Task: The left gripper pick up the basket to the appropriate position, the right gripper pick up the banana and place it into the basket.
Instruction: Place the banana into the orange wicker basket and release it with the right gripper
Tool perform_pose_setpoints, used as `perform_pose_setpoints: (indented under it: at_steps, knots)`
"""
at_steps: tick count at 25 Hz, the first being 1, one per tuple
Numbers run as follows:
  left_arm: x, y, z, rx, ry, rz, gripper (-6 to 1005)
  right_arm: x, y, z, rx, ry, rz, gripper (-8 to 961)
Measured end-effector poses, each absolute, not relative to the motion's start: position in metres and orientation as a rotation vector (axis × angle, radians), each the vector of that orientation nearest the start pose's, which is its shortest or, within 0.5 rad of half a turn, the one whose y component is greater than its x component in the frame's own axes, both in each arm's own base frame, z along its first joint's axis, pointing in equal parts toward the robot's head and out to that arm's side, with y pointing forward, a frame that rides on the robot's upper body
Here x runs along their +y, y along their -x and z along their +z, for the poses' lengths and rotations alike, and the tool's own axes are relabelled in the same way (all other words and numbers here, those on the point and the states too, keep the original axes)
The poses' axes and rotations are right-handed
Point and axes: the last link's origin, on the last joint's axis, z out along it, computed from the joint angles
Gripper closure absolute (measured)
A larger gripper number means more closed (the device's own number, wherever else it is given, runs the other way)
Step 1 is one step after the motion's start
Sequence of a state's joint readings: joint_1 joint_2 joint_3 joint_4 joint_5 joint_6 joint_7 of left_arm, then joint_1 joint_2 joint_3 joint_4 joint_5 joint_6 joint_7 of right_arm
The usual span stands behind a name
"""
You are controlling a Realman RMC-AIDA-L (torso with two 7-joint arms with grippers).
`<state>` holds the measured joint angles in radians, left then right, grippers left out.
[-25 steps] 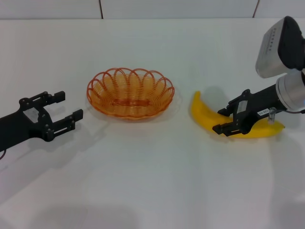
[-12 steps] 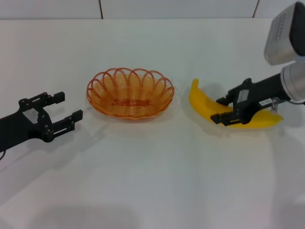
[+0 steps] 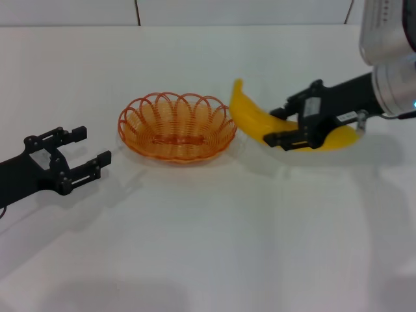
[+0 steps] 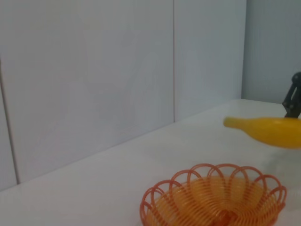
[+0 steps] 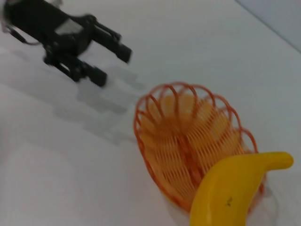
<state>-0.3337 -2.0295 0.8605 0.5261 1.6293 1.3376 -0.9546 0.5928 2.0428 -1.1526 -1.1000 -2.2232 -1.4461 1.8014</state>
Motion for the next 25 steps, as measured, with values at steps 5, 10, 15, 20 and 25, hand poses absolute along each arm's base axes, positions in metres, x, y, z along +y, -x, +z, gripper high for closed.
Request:
perform_pose_setpoints:
  at_steps: [5, 10, 15, 20, 25]
  knots:
    - [0.3, 0.329, 0.004, -0.42, 2.432, -0.598, 287, 0.372, -0.177, -0.001, 0.253, 2.922, 0.023, 467]
    - [0.3, 0.329, 0.003, -0.406, 2.432, -0.597, 287, 0.377, -0.157, -0.012, 0.158, 2.94, 0.018, 467]
    - [0.3, 0.328, 0.002, -0.406, 2.433, -0.601, 287, 0.385, -0.135, -0.03, 0.063, 2.931, 0.025, 468]
    - [0.301, 0.327, 0.0, -0.415, 2.437, -0.606, 287, 0.394, -0.119, -0.049, 0.009, 2.922, 0.007, 454]
    - [0.303, 0.325, -0.001, -0.412, 2.44, -0.609, 288, 0.402, -0.113, -0.067, 0.001, 2.91, -0.051, 441]
